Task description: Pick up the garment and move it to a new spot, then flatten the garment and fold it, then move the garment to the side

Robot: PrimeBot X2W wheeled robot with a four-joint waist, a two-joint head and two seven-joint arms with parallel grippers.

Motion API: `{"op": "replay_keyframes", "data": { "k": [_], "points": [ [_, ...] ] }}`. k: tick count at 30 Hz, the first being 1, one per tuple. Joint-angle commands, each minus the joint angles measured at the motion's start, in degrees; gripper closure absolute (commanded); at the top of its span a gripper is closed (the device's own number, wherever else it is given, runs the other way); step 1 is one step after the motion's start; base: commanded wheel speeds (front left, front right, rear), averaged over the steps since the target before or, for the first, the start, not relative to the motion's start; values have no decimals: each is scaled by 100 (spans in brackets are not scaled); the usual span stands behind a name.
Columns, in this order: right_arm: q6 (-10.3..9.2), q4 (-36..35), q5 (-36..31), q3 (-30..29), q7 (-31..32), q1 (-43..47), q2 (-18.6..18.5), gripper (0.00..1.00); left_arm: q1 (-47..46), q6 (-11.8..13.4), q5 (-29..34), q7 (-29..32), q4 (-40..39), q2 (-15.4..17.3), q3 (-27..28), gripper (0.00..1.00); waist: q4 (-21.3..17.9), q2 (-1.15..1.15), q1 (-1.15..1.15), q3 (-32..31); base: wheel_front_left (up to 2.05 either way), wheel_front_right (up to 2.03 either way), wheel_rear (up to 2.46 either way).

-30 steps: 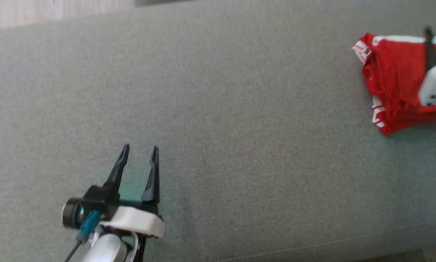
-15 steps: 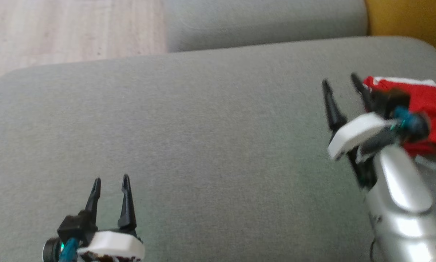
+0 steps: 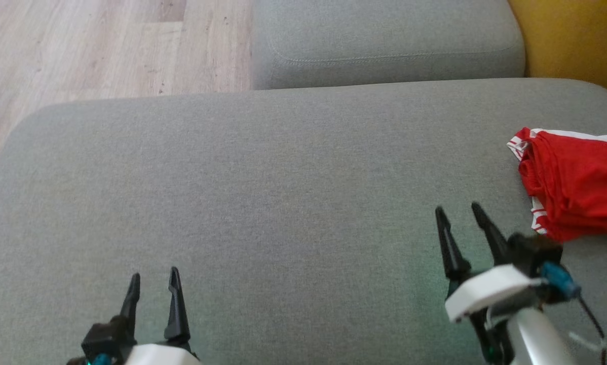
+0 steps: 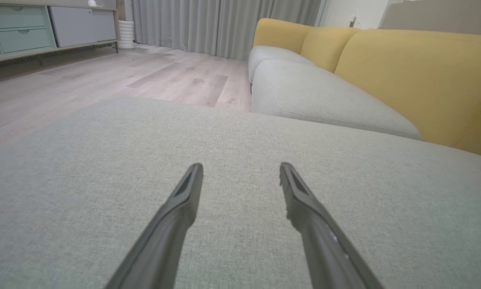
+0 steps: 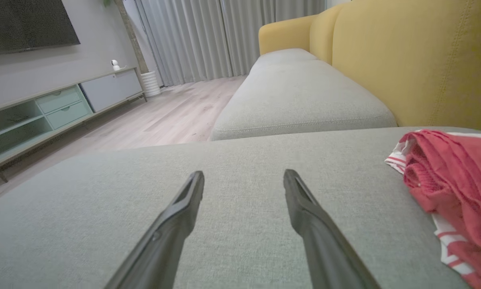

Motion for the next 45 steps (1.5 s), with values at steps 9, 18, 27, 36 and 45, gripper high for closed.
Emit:
{"op": "replay_keyframes", "data": {
  "k": [9,18,27,36,45],
  "points": [
    [20,-733,17,377,-111,598,44,0,-39,-39,48,-88,-15,-48,203,0,-54,0,0,-73,0,0,0],
    [20,-928,-4,263,-45,760,44,0,21,-40,-27,-30,64,-52,167,0,-38,0,0,-78,0,0,0],
    [20,-952,13,299,-18,771,44,0,20,-27,-32,-21,22,-19,143,0,-18,0,0,-62,0,0,0],
    [0,-577,12,175,9,960,41,100,203,-40,-32,-8,302,-121,-78,100,-20,0,0,-56,0,0,0],
    [1,-481,541,127,59,970,10,100,188,-158,-411,110,386,-197,67,100,-26,0,1,-42,0,0,0]
  ]
}}
